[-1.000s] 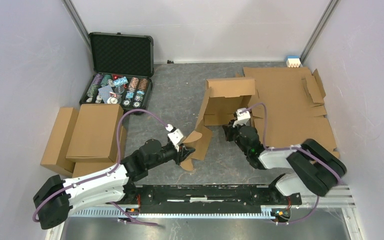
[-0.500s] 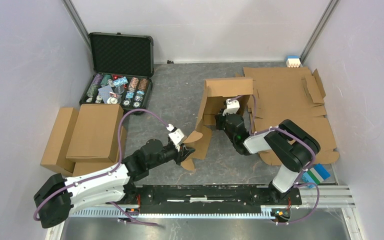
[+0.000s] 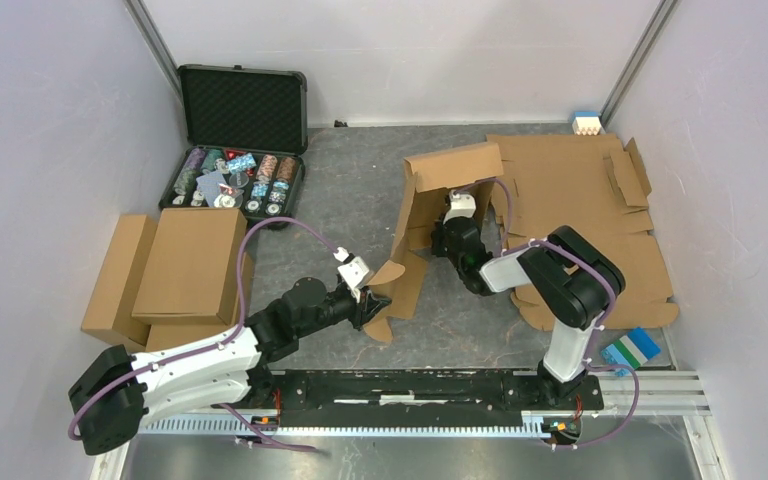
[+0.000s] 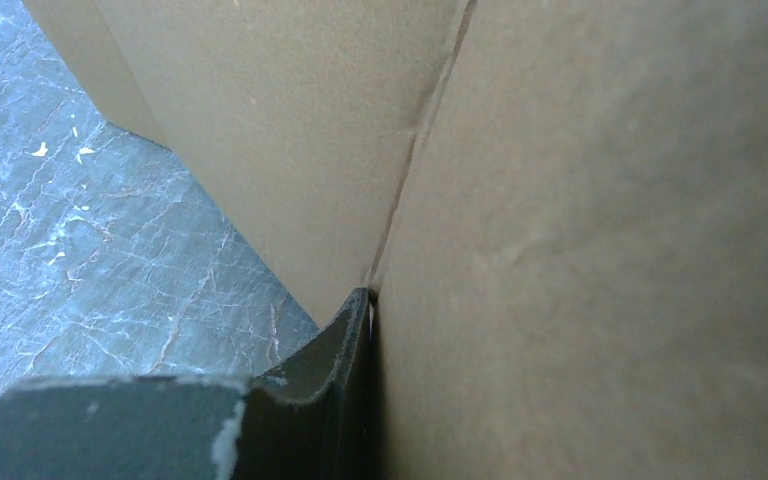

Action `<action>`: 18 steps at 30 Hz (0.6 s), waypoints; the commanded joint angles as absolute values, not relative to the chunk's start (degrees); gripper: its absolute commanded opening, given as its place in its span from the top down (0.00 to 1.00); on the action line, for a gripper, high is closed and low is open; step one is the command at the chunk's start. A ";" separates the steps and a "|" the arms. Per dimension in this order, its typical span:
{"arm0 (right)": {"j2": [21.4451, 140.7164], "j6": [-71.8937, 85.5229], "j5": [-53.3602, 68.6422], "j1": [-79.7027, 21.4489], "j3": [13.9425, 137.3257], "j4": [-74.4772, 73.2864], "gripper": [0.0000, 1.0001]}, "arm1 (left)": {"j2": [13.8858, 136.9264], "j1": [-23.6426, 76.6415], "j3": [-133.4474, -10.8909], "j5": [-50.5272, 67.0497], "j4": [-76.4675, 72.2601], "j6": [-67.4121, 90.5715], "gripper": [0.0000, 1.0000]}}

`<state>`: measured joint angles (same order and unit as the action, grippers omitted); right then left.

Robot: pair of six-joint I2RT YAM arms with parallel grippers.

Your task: Fold the paper box

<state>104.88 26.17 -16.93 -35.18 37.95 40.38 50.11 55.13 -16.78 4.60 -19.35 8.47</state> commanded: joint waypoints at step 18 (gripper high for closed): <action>80.80 14.38 8.14 -35.16 22.47 33.20 0.60 | 48.75 55.28 -17.51 2.70 -19.68 9.93 0.74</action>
